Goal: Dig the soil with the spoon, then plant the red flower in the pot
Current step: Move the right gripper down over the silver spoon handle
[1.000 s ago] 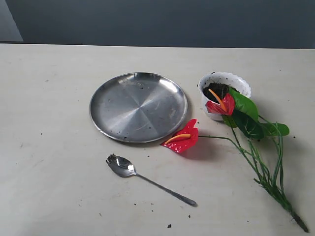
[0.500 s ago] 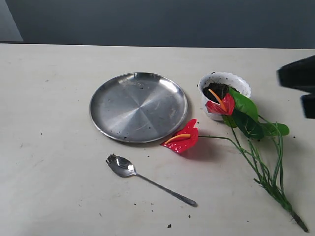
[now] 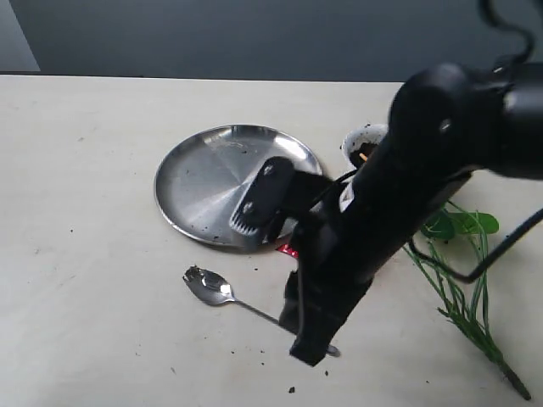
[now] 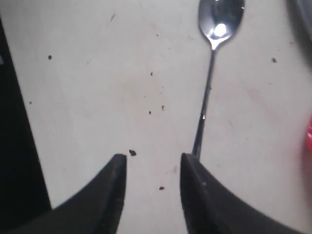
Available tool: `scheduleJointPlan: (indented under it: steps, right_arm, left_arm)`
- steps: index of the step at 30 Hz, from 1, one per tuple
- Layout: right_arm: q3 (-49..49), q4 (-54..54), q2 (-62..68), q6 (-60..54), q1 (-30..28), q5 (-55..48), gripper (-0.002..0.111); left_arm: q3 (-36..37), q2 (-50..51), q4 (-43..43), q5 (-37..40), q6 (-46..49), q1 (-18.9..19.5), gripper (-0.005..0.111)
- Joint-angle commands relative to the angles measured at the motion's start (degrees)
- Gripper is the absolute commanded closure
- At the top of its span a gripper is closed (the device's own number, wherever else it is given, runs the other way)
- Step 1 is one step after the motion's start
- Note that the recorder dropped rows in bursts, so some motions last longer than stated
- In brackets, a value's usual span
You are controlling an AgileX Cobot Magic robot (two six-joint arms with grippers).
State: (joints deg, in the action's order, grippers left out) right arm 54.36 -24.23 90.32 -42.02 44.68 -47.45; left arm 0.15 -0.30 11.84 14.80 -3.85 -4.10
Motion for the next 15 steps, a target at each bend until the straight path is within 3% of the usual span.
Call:
scheduleJointPlan:
  steps: [1,8,15]
  right_arm:
    - [0.9,0.6,6.0,-0.9,5.2,5.6,0.063]
    - [1.0,0.6,9.8,-0.8,9.4,16.1,0.067]
    - [4.2,6.1,10.0,4.7,9.4,14.8,0.067]
  left_arm:
    - [-0.2,0.3,-0.2,-0.3,0.0,-0.1,0.105]
    - [-0.2,0.3,-0.2,-0.3,0.0,-0.1,0.105]
    - [-0.2,0.3,-0.2,-0.3,0.0,-0.1,0.105]
